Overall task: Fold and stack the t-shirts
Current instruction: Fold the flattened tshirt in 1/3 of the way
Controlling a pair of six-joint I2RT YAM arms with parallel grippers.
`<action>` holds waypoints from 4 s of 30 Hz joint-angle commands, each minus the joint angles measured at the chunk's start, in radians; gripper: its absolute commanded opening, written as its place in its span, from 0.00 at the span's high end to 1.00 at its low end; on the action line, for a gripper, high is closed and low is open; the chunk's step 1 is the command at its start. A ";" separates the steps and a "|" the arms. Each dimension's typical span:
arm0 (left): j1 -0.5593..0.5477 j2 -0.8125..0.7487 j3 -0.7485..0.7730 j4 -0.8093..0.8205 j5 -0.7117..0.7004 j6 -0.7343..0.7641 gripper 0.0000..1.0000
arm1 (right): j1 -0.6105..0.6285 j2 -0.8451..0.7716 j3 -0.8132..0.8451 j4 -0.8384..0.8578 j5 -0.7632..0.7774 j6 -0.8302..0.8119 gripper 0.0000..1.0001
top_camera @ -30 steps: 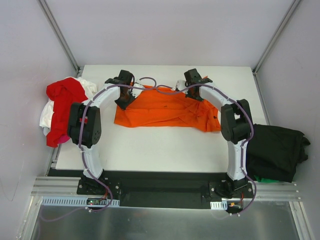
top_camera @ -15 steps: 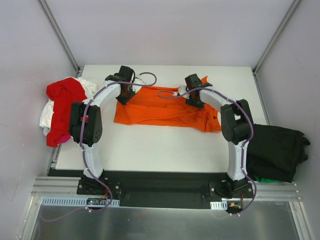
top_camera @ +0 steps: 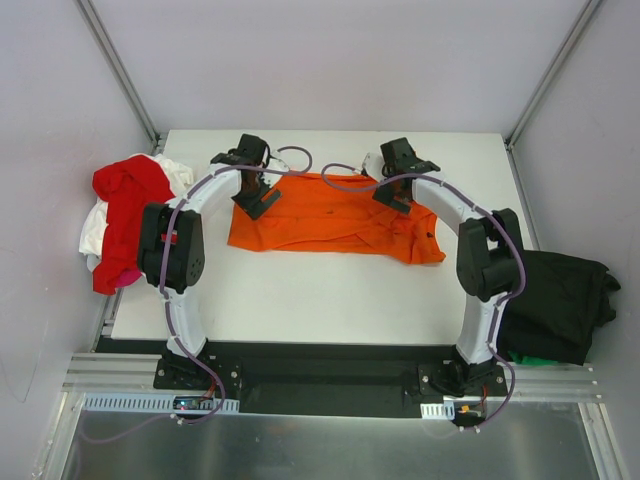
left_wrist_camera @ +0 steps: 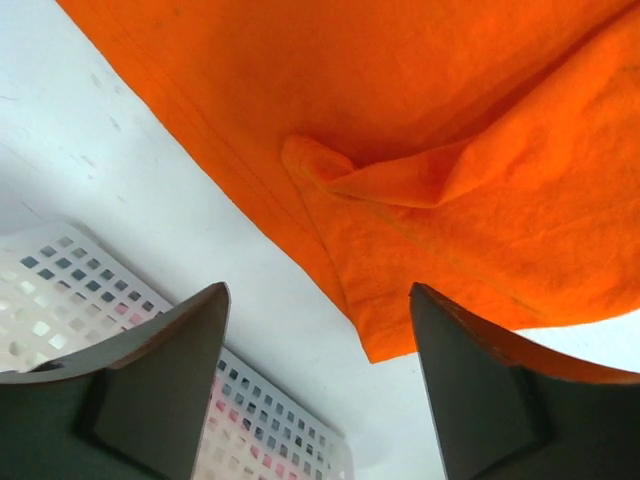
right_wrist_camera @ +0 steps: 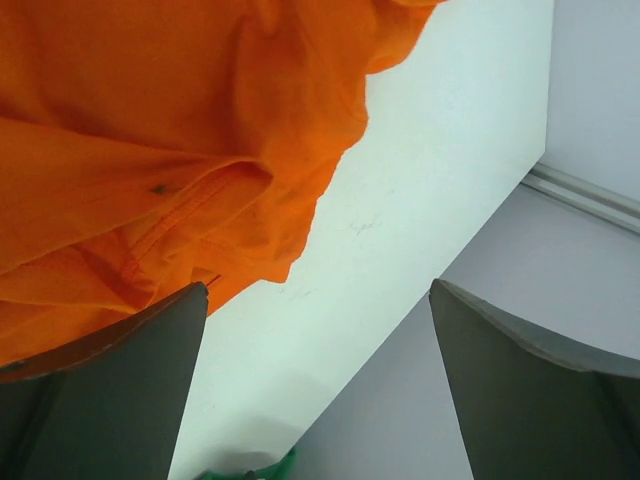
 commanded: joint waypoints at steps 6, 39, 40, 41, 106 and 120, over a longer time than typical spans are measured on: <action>-0.002 0.029 0.218 0.102 -0.083 -0.093 0.18 | -0.055 0.056 0.168 0.055 0.020 0.159 0.03; -0.002 0.121 0.206 0.249 -0.165 -0.138 0.25 | -0.181 0.404 0.624 0.009 -0.235 0.513 0.01; -0.003 0.117 0.201 0.249 -0.166 -0.136 0.25 | -0.181 0.401 0.598 0.013 -0.234 0.513 0.01; -0.003 0.114 0.194 0.252 -0.168 -0.136 0.25 | -0.181 0.389 0.585 0.018 -0.243 0.512 0.01; -0.084 0.190 -0.016 0.269 -0.258 -0.033 0.25 | -0.152 0.191 0.142 0.050 -0.188 0.350 0.01; -0.115 0.095 -0.159 0.269 -0.275 -0.049 0.26 | -0.132 0.010 -0.111 0.076 -0.171 0.332 0.01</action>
